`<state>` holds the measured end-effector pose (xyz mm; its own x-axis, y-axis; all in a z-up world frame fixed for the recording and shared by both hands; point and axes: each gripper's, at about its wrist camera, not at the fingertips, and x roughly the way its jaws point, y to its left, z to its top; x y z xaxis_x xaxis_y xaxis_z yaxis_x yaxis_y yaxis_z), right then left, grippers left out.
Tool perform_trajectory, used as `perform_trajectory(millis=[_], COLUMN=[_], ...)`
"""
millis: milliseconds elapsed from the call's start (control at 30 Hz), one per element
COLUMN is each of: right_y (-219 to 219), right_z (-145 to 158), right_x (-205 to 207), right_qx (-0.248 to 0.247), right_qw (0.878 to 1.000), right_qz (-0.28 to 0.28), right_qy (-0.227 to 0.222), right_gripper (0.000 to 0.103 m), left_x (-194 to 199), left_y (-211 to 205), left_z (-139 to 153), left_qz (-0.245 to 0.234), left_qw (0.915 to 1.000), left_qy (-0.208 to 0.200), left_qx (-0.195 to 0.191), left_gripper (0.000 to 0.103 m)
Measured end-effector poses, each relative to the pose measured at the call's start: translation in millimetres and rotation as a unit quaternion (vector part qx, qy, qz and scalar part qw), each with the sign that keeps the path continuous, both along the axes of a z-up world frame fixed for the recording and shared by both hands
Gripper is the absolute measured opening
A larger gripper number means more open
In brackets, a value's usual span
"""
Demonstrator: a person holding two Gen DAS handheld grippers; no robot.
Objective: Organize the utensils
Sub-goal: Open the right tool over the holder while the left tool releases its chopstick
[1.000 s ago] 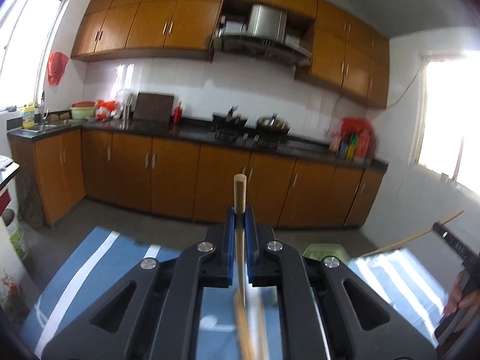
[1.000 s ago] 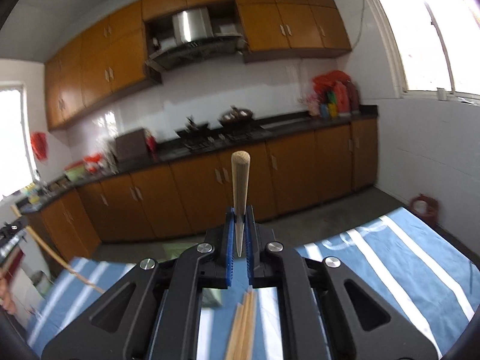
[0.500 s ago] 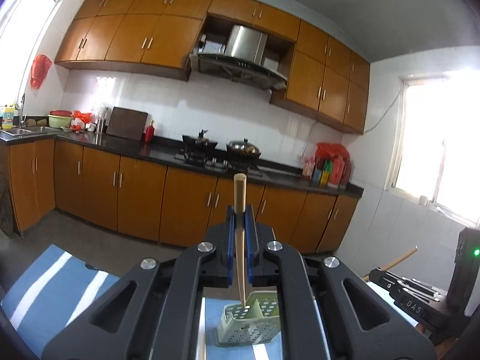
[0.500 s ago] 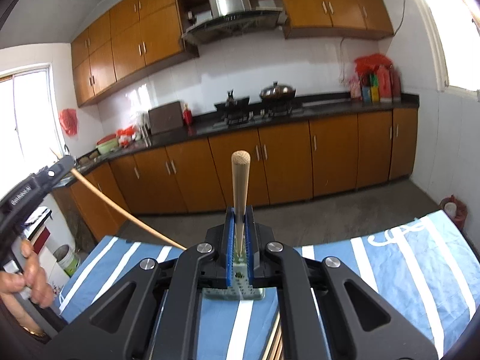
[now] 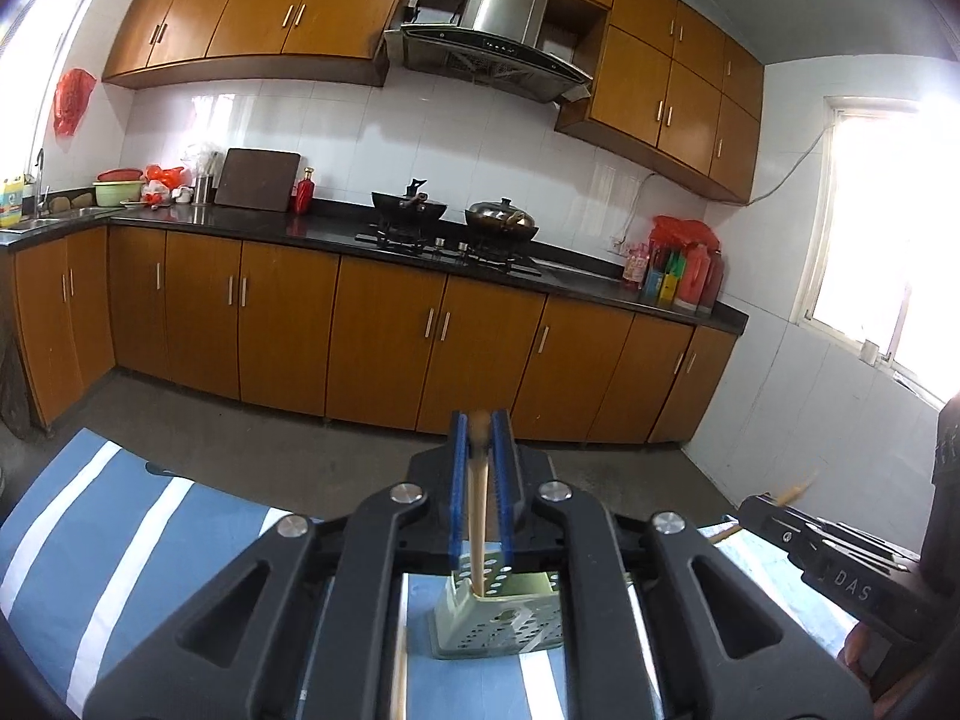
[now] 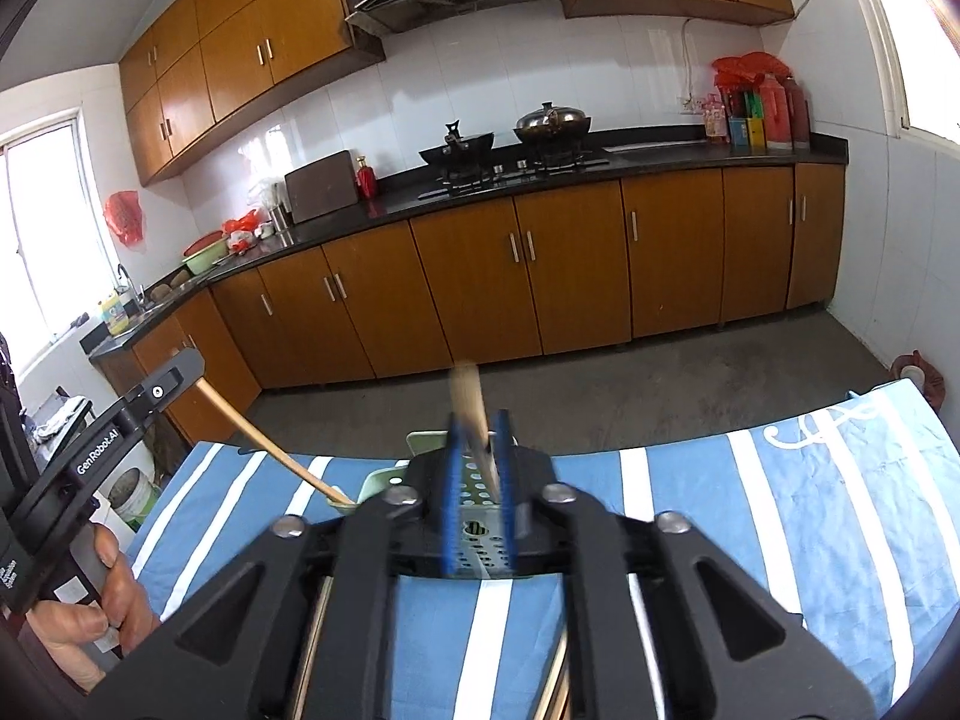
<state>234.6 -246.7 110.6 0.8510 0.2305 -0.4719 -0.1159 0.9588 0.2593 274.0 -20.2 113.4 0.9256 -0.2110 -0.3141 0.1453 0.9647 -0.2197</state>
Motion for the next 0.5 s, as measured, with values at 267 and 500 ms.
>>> perform_trajectory(millis=[267,500], right_y=[-9,-34], right_z=[16,-12], right_x=[-22,-50], right_qx=[0.003,-0.019], right_qw=[0.999,0.997], right_qz=[-0.025,-0.067], right_qy=[-0.036,-0.015], right_gripper=[0.040,0.040], left_x=[-25,-67], left_y=[23,59], left_z=[11,-4], left_qz=[0.014,0.040], left_qw=[0.9996,0.9992], left_qy=[-0.018,-0.003], left_qx=[-0.019,-0.009], left_gripper=[0.030,0.035])
